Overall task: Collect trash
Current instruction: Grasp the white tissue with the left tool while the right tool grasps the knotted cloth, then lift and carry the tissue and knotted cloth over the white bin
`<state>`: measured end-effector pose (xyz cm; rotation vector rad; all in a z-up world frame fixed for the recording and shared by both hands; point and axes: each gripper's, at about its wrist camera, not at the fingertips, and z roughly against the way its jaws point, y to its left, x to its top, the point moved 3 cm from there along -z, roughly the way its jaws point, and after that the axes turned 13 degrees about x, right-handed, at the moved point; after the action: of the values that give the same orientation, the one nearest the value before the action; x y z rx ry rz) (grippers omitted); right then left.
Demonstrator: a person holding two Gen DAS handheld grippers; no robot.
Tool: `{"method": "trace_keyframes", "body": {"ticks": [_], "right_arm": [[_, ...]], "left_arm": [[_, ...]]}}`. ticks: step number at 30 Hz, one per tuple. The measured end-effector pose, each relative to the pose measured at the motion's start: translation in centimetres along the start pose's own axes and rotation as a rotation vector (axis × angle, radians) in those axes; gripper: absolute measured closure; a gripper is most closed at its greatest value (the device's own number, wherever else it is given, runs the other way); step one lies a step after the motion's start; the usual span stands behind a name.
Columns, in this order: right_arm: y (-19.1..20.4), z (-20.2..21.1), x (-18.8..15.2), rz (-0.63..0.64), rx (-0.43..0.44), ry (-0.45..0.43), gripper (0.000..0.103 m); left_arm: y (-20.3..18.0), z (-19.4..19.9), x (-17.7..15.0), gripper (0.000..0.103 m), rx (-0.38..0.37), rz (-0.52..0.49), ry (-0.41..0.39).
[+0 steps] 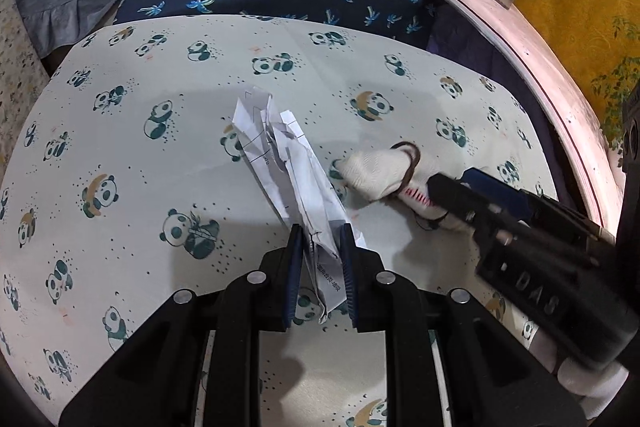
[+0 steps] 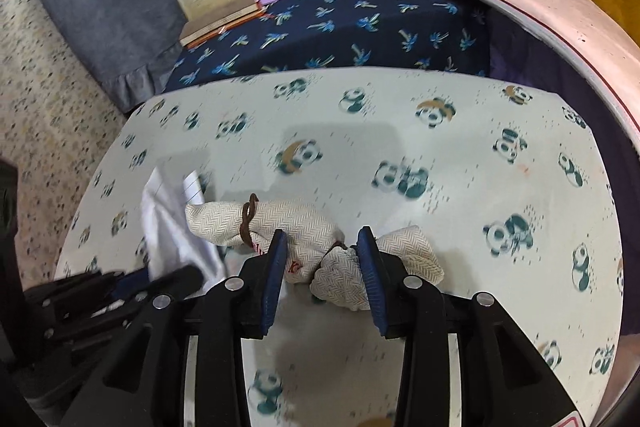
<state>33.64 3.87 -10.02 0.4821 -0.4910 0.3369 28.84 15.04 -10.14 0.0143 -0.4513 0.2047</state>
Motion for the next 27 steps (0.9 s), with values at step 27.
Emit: {"method": "trace_keyframes", "body": {"ticks": [27], "right_arm": [[-0.9,7.8,-7.2,-0.063,-0.150,-0.079,0.077]], "left_arm": [[-4.4,4.3,-4.6,0.085,-0.056,-0.107,-0.014]]}}
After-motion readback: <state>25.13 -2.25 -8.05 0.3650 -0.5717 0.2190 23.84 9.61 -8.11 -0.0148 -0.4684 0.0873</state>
